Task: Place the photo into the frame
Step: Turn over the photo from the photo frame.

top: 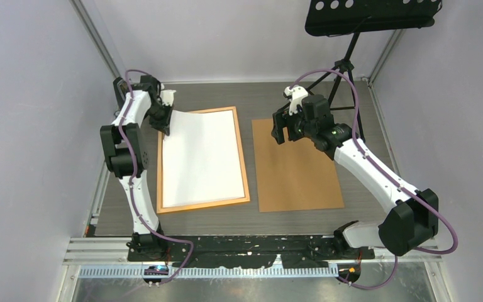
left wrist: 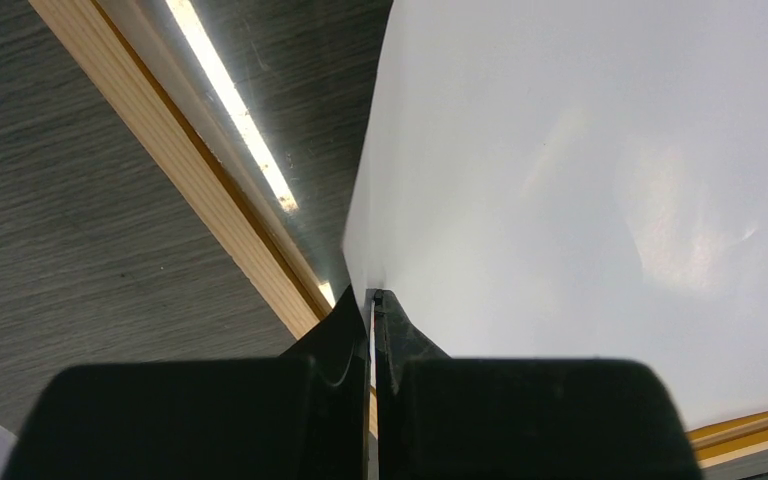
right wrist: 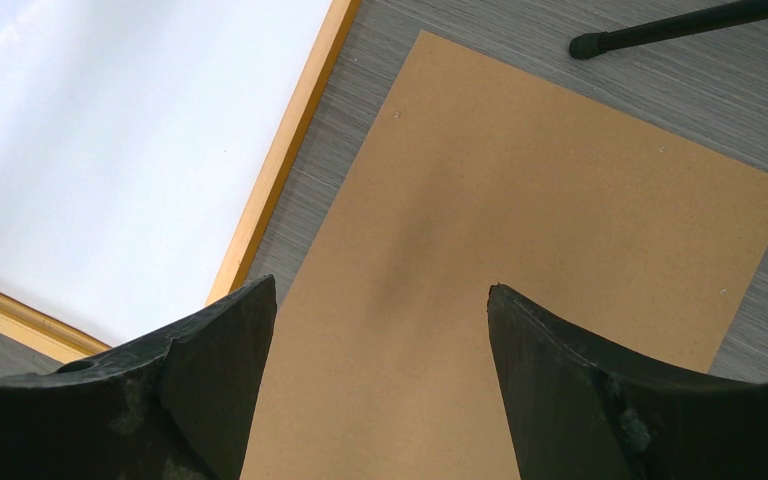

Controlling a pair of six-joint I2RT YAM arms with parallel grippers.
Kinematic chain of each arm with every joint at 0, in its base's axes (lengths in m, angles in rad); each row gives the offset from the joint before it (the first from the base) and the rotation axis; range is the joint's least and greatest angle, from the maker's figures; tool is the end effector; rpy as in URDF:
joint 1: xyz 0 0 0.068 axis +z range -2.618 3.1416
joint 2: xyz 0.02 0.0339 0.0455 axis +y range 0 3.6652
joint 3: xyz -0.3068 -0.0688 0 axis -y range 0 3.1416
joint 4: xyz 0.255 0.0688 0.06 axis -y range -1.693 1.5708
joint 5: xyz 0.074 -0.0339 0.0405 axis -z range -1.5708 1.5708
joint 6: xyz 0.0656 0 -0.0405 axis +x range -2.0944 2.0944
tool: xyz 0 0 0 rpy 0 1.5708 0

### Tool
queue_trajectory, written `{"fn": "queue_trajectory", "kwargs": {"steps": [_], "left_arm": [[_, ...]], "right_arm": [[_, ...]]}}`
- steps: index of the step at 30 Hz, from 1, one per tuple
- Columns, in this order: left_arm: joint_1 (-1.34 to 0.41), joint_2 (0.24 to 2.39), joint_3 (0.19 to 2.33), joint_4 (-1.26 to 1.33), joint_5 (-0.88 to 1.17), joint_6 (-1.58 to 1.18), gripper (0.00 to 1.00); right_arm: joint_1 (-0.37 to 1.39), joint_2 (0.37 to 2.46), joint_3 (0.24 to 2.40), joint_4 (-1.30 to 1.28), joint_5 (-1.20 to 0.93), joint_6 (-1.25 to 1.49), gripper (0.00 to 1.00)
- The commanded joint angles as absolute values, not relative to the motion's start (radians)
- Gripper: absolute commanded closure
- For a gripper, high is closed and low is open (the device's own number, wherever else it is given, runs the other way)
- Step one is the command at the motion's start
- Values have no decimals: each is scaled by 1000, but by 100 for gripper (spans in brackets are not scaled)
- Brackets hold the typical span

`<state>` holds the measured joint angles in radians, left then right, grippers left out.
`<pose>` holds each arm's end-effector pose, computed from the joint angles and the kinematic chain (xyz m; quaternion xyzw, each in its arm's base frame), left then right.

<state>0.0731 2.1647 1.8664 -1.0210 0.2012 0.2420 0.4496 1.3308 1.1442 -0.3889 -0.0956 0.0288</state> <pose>0.4871 0.0225 0.2162 0.0958 0.9825 -0.0788 0.1389 0.2906 0.1472 0.3473 -0.2056 0.8536 0.1538 0.4533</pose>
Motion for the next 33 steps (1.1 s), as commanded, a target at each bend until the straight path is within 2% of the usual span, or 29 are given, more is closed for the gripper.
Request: {"fn": "queue_trajectory", "kwargs": {"steps": [1,2,5,8,13,16,21,26,33], "left_arm": [[76,2135,1869,-997,183,238,100],[76,2134,1868,-995,179,238,99],[77,2130,1867,-993,164,237,89],[76,2127,1862,-994,155,237,72],[76,2121,1858,-990,130,234,39],[77,2110,1859,-988,114,230,24],[77,2067,1858,-977,80,230,14],[65,1986,1790,-925,82,222,12],[-45,1914,1650,-824,85,193,10]], "right_arm": [[447,1316,1145,-347,-92,21,17],[448,1315,1145,-348,-92,22,17],[447,1317,1146,-347,-94,22,17],[448,1319,1146,-347,-95,23,17],[447,1317,1146,-346,-96,23,17],[449,1314,1145,-346,-96,23,17],[449,1312,1144,-345,-97,23,17],[447,1312,1141,-342,-97,24,17],[446,1319,1132,-327,-84,10,17]]}}
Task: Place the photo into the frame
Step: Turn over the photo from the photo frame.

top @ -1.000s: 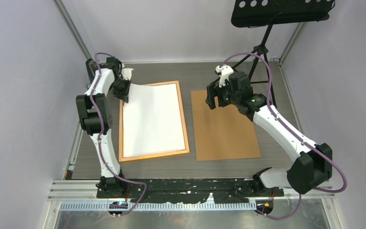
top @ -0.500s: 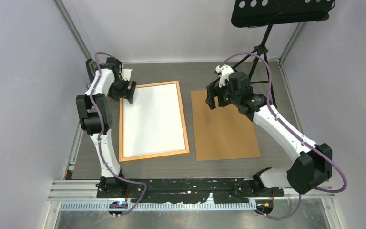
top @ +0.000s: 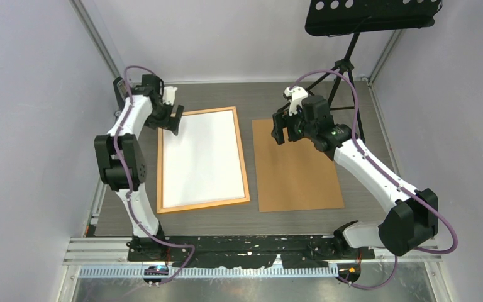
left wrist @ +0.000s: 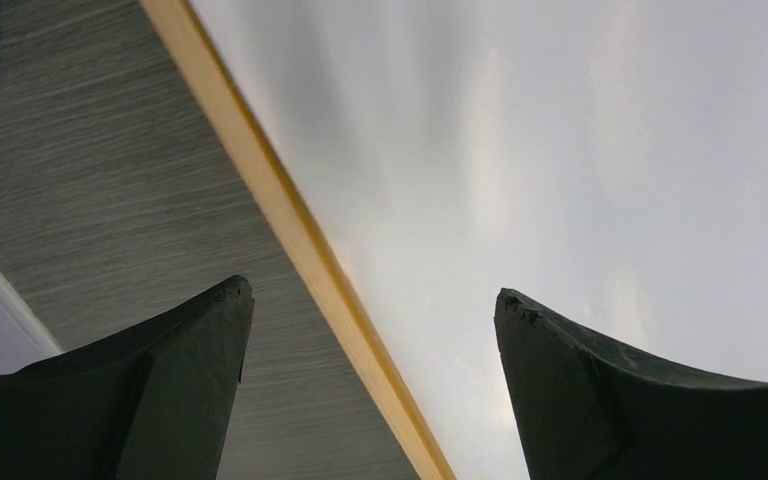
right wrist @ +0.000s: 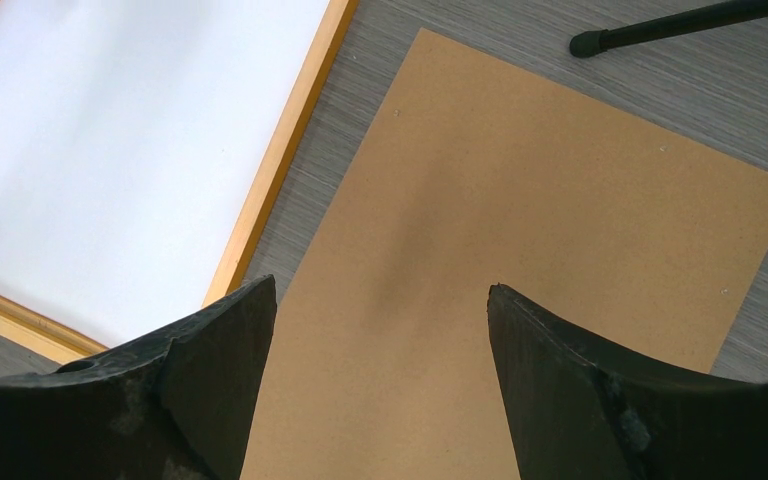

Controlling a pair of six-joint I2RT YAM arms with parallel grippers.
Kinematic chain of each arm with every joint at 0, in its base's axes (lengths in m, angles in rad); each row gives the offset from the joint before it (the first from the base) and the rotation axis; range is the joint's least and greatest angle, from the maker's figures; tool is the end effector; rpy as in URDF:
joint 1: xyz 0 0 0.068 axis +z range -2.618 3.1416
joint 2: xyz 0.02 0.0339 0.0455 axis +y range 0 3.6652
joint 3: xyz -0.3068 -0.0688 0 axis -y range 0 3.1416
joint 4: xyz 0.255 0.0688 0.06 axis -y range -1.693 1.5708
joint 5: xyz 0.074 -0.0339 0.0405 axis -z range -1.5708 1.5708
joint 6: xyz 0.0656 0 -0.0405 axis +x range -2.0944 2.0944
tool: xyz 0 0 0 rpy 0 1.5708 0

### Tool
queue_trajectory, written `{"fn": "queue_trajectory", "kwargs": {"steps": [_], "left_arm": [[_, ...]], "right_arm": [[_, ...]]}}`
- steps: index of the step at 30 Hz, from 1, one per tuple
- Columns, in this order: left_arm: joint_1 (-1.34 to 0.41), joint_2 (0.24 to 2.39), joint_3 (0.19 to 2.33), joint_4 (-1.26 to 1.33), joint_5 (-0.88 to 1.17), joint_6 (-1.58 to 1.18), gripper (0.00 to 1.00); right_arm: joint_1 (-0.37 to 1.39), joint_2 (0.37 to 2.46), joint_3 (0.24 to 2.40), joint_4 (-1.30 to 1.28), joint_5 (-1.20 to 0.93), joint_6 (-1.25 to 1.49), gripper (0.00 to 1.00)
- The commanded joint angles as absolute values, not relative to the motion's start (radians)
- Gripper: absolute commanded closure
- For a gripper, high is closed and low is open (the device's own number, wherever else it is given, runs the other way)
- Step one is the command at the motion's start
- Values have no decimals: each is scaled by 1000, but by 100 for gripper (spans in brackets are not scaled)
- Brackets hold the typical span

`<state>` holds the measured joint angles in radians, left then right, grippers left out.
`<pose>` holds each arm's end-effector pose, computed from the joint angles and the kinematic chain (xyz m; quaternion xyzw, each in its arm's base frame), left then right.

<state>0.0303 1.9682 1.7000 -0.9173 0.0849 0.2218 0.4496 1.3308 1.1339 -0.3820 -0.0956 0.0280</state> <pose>0.4529 0.0082 0.2575 0.1018 0.9753 -0.0173 0.1950 0.2904 0.1471 0.3442 -0.2061 0.8543 0.1533 0.4519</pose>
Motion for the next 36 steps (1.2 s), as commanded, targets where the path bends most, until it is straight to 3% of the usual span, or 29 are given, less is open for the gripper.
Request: {"fn": "queue_trajectory", "kwargs": {"steps": [1,15,36], "left_arm": [[-60,1913,1637,-812,84,184,10],[-165,2009,1630,-796,146,104,7],[-225,2039,1544,-794,244,-65,14]], "right_arm": [[444,1320,1131,-323,-79,7,17],[412,1312,1108,-308,-94,6,17],[404,1295,1096,-296,-130,22,16]]}}
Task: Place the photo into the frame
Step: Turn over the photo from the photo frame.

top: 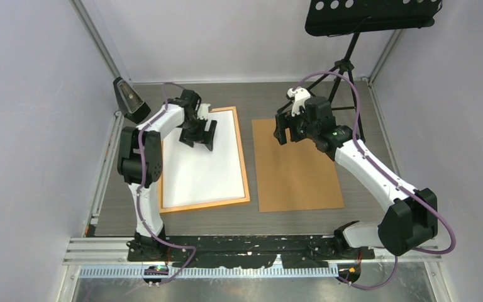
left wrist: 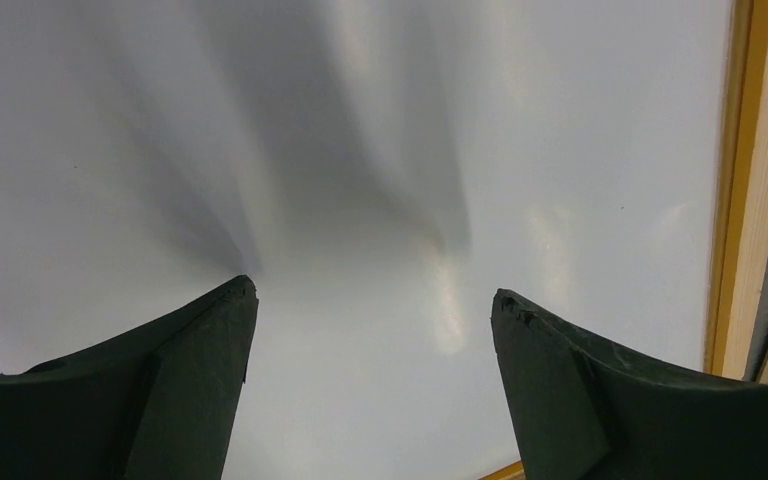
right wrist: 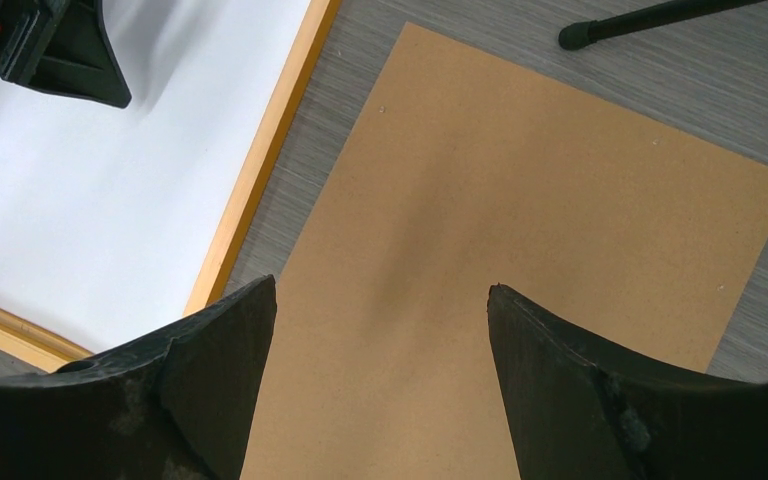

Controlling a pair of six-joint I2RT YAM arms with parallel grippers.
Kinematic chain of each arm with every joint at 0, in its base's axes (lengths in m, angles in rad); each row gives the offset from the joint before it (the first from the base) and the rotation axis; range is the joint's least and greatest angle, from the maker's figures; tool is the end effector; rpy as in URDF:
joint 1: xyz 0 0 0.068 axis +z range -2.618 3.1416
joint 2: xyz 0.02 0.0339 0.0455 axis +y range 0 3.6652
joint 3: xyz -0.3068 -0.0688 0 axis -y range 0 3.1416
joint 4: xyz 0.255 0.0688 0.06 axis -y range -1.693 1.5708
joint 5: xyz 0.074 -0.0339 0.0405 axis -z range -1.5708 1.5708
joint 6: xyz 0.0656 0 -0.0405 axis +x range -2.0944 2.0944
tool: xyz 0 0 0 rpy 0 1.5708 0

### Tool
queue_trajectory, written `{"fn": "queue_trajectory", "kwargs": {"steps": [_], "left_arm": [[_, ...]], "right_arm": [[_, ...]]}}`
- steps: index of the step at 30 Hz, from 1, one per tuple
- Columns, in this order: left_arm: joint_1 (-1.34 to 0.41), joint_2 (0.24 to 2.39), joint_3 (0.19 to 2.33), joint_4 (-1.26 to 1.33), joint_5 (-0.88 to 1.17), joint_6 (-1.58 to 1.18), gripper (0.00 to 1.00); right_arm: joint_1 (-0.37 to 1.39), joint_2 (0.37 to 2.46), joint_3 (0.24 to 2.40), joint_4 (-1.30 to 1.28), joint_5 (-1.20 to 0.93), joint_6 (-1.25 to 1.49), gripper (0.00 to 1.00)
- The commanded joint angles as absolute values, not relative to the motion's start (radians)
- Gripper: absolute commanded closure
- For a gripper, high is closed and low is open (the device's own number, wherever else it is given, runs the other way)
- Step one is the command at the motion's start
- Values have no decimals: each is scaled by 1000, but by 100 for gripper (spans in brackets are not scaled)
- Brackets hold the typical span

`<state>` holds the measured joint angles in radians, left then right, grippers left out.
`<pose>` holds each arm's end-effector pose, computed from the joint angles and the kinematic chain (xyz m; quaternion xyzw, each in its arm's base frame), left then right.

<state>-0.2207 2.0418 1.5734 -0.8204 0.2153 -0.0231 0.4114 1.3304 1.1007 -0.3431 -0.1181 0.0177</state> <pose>0.4382 -0.1127 0.1927 0.1121 0.9781 -0.1226 0.1257 0.2956 0.1374 0.3364 -0.1991 0.8541 0.1523 0.4557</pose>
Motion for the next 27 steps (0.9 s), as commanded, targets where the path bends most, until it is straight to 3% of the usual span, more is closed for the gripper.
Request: {"fn": "queue_trajectory", "kwargs": {"steps": [1,27], "left_arm": [[-225,2035,1532,-789,249,-69,14],[-238,1931,1382,-763,315,-107,16]], "right_arm": [[403,1294,1094,-295,-131,23,16],[397,1302,1086,-287,-144,31,16]]}}
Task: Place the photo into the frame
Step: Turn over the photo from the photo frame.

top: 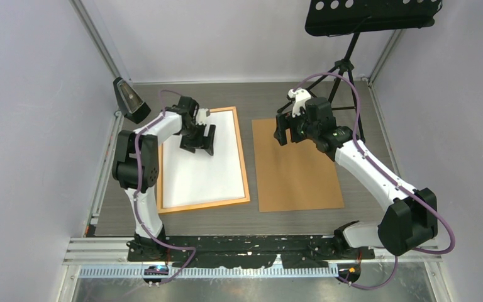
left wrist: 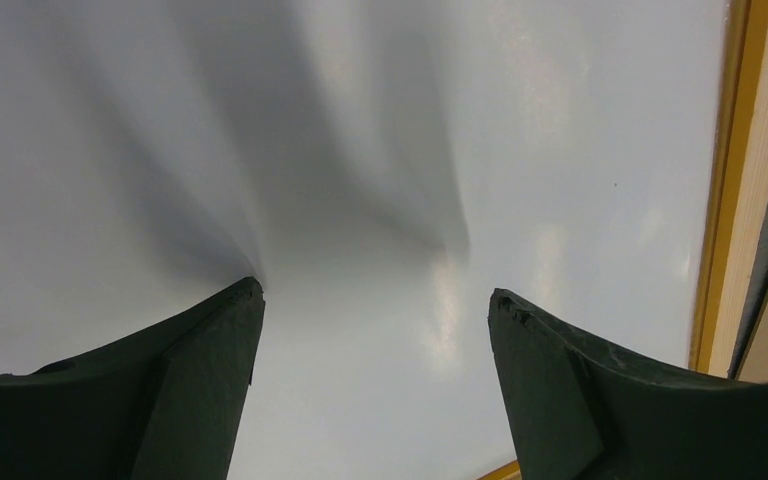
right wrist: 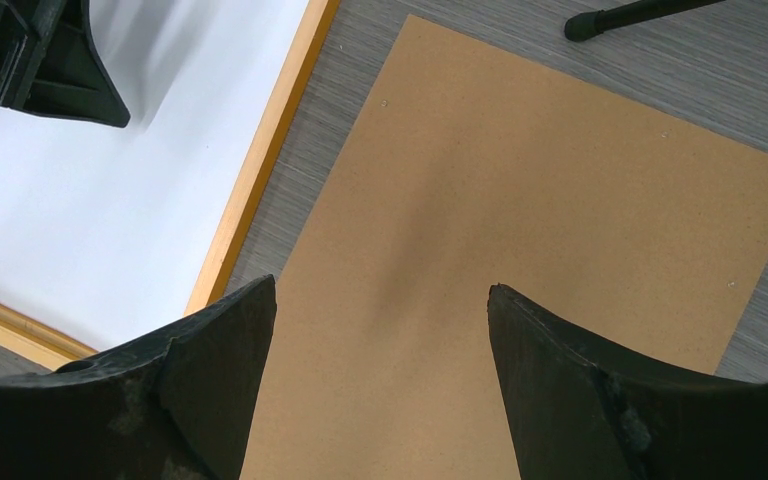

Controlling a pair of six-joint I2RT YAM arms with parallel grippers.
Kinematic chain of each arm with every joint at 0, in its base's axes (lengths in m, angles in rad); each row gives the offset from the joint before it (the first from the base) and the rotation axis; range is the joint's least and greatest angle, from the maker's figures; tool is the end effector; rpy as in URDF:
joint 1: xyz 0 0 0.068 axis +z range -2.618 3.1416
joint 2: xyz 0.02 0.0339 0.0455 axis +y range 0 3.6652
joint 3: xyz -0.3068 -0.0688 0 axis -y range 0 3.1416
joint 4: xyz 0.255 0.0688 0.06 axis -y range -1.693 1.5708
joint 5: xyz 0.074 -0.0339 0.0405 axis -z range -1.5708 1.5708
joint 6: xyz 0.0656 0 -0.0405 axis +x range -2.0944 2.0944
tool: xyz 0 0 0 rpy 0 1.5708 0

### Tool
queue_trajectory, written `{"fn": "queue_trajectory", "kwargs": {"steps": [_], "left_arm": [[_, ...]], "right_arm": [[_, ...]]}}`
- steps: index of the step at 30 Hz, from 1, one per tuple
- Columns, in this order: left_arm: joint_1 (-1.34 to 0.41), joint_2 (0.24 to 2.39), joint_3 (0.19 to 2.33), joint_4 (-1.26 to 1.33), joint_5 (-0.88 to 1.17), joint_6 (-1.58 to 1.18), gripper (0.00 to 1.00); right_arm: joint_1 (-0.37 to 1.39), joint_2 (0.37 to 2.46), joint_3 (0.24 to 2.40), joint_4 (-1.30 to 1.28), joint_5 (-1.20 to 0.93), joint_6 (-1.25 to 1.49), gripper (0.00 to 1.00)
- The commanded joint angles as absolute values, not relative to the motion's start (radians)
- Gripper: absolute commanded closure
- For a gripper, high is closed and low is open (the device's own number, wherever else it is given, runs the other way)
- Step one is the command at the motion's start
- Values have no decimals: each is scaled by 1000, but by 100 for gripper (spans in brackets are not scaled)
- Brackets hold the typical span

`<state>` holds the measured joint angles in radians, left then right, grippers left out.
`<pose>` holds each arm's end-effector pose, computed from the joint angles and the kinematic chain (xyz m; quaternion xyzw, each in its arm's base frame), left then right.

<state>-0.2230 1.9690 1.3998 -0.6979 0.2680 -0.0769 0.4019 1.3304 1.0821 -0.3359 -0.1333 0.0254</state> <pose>0.4127 -0.1114 0.1784 0.0917 0.9755 -0.1530 0.1285 0.2955 0.1351 0.3303 -0.1954 0.8574 0.1575 0.4493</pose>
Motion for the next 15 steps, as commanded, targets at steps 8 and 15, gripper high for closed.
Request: {"fn": "queue_trajectory", "kwargs": {"steps": [8,15], "left_arm": [[-236,1906,1546,-805,228,-98,8],[-225,2026,1759,-805,141,-144,3]], "right_arm": [[397,1312,1088,-285,-147,34,16],[398,1329,1097,-287,-146,29,16]]}}
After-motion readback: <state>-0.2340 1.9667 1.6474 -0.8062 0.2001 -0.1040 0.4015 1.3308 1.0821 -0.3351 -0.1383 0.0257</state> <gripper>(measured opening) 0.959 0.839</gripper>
